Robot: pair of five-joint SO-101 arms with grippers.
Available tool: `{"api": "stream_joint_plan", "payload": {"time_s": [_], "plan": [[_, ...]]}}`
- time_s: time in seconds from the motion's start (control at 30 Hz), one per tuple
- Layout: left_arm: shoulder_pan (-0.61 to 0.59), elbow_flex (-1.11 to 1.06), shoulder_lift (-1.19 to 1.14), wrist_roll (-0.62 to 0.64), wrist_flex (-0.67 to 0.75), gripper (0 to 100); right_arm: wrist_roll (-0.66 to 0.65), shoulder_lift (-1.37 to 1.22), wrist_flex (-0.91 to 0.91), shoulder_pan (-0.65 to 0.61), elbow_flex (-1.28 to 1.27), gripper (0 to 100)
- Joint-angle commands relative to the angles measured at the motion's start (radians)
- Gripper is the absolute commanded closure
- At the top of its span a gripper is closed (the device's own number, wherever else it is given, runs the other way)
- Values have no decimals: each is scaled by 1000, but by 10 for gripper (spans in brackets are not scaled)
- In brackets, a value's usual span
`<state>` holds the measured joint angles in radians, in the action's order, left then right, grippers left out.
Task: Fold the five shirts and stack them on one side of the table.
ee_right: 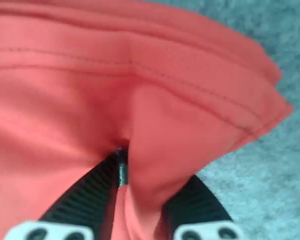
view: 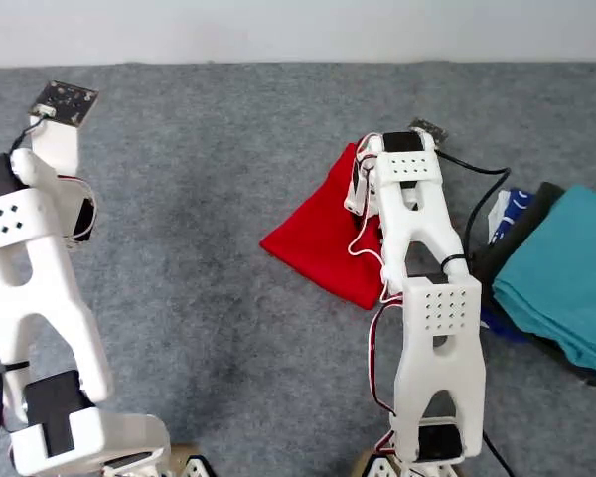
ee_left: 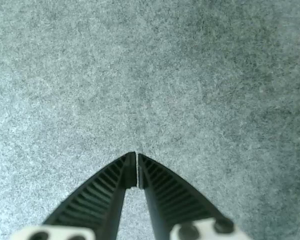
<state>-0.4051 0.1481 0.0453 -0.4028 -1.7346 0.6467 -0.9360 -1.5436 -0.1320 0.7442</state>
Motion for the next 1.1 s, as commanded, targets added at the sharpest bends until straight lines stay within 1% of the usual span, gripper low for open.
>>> {"api": "stream_joint_plan", "payload": {"time_s": [0.0,0.13,0.4,0.53,0.7,0.9,1.0,1.07], "plan": [[-6,5,43,-9,-3,987,-123,35,-54,28,21,989],[-6,5,43,-9,-3,987,-235,186,-120,51,31,989],[-6,5,41,-9,-2,987,-367,536,-246,125,31,989],[-6,4,41,-9,8,987,-408,708,-249,177,31,989],[-6,-27,41,-9,26,987,-522,886,-252,248,28,989],[-6,-28,41,-9,37,987,-677,970,-254,394,26,989],[-6,-28,41,-9,40,987,-707,969,-254,460,14,989],[-5,-28,41,-9,40,987,-715,977,-254,481,-44,989]]}}
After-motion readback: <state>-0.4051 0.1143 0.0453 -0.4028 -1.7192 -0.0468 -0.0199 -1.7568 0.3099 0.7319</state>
